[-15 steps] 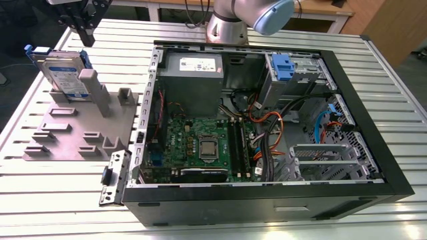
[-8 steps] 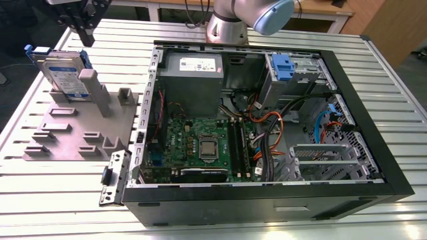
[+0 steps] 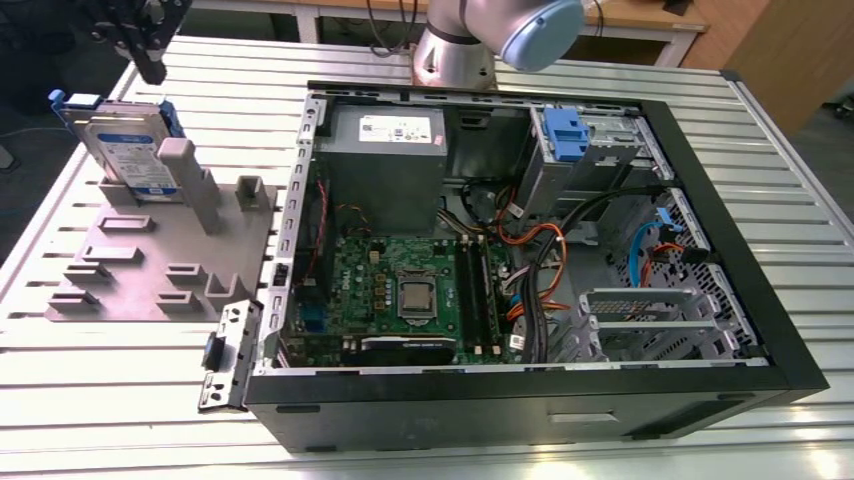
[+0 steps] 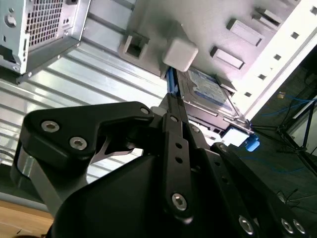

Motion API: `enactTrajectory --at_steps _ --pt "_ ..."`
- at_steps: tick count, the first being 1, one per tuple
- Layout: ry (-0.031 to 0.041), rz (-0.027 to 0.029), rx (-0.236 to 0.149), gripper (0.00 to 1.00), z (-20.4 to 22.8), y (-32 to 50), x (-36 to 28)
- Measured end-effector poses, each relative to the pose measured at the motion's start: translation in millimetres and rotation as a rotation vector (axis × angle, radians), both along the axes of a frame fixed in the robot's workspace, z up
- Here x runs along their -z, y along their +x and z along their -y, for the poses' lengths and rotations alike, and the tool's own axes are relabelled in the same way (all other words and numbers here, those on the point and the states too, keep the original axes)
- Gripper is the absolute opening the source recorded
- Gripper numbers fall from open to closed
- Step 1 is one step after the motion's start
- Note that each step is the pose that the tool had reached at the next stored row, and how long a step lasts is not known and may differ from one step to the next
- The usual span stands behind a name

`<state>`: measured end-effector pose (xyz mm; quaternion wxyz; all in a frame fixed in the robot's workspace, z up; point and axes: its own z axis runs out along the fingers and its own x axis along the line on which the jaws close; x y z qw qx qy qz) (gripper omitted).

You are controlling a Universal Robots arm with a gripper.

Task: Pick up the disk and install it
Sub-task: 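Reach for the disk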

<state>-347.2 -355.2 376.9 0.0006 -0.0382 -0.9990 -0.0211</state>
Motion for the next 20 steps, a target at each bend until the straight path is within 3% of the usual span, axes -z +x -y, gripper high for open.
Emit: enactTrajectory --at_steps 5,20 --pt "0.0000 0.0000 0.000 0.11 -2.0 -20.1 5.6" --pt "0.0001 0.0001 0.000 0.11 -2.8 -23.4 6.5"
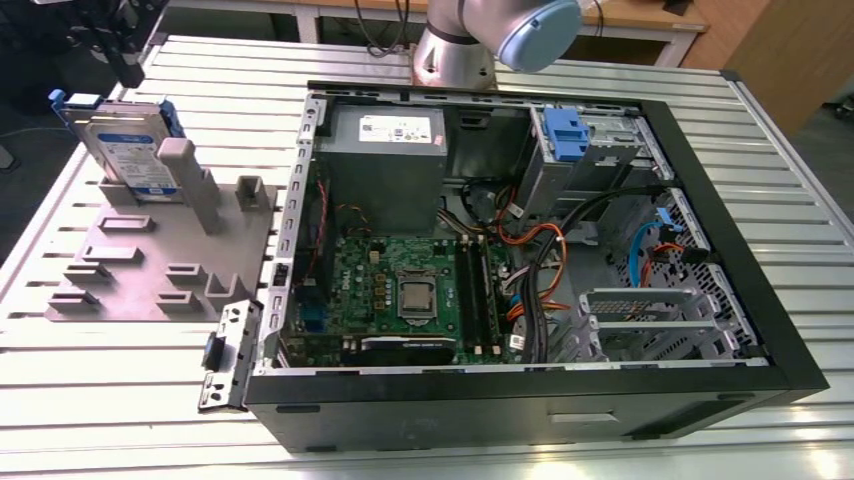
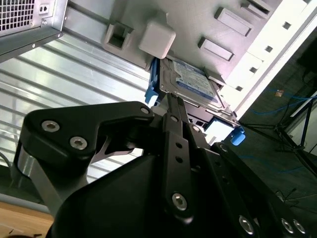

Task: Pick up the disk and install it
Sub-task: 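Reach for the disk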

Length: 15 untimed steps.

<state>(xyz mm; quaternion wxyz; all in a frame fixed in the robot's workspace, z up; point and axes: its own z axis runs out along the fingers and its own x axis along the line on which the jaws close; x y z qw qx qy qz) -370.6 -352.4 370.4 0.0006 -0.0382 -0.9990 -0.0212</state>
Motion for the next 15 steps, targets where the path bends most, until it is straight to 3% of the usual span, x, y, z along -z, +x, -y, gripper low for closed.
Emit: enactTrajectory --at_steps 4,9,15 --pt "0.0001 0.0002 0.000 0.11 -0.4 -12.2 1.0" --pt "0.0000 0.0001 0.000 0.11 -7.3 -31.4 2.7" --pt "0.0000 0.0000 0.000 0.11 -10.4 -54.4 8.5"
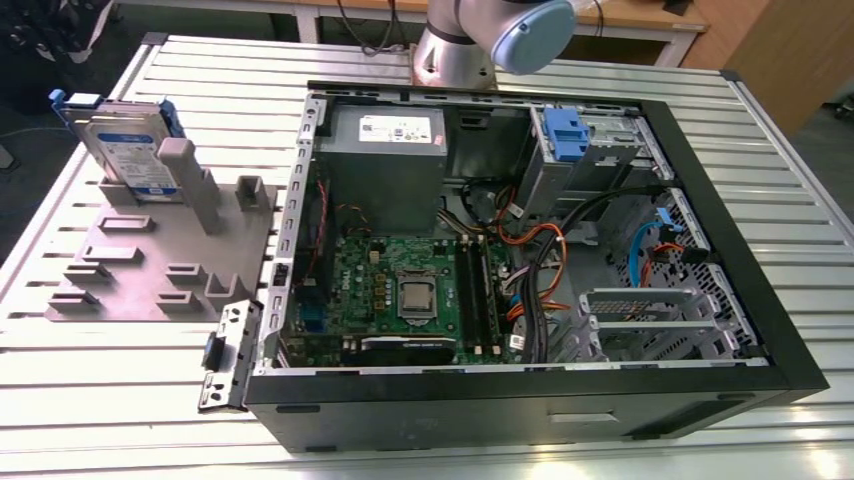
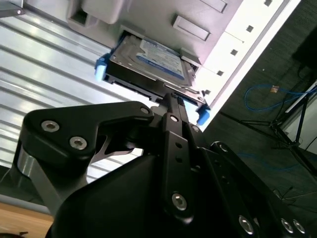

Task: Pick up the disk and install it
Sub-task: 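Reach for the disk, then pick up the disk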

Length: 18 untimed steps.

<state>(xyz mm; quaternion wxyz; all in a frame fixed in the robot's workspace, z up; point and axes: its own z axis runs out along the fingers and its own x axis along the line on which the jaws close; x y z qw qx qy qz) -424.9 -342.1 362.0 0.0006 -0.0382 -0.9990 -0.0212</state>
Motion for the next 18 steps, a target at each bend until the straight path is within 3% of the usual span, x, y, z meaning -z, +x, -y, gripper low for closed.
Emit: enactTrajectory --at_steps 3,7,13,18 --pt "0.0001 0.0003 -0.006 0.11 -0.2 -5.7 2.1" --pt "0.0000 0.0000 -0.059 0.11 -0.1 -6.5 2.9" --pt "0.0000 -0.0047 -0.062 0.11 -0.2 -11.2 4.7" --pt "0.0001 -0.0047 -0.062 0.11 -0.3 -11.3 7.7"
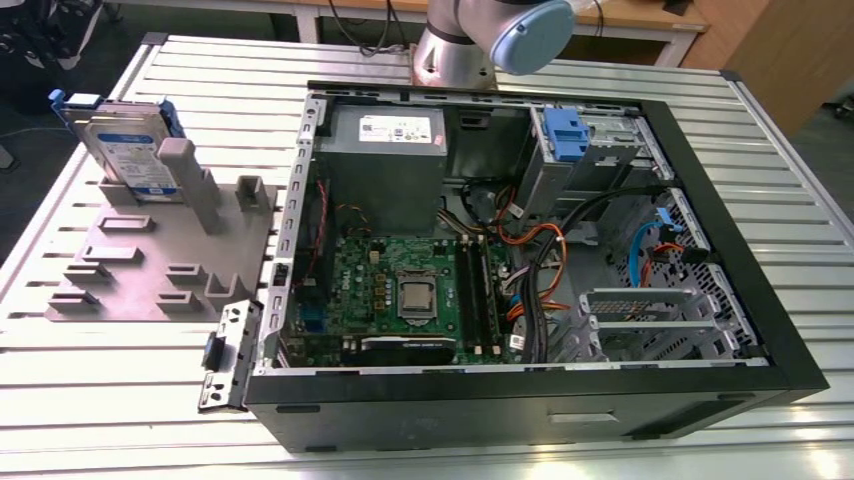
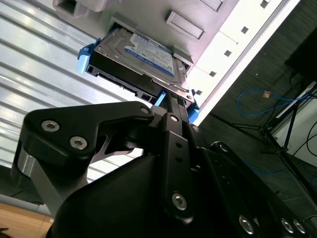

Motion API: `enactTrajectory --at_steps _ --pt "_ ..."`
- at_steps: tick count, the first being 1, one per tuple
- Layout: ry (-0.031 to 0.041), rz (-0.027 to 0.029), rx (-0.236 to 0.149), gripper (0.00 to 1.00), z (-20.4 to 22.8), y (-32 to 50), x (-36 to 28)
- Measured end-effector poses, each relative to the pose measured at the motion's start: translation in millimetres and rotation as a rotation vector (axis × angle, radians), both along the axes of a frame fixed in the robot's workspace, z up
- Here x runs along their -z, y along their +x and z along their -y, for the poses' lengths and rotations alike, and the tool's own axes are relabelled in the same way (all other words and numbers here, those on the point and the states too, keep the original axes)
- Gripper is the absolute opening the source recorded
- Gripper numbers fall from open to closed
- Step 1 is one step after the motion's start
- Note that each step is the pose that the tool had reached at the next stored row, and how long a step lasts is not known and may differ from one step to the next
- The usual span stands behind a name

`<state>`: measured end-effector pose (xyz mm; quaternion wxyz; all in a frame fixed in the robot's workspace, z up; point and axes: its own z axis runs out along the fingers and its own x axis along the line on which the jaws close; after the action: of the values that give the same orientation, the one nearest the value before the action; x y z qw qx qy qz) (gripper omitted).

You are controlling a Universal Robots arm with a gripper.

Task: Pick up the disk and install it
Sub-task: 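Pick up the disk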

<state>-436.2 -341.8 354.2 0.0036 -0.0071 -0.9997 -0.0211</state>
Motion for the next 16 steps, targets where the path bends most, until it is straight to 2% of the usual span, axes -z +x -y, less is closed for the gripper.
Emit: enactTrajectory --at_steps 11,16 --pt "0.0000 0.0001 -0.011 0.11 0.0 0.0 0.1" --pt "0.0000 0.0001 -0.064 0.11 0.0 0.0 0.1"
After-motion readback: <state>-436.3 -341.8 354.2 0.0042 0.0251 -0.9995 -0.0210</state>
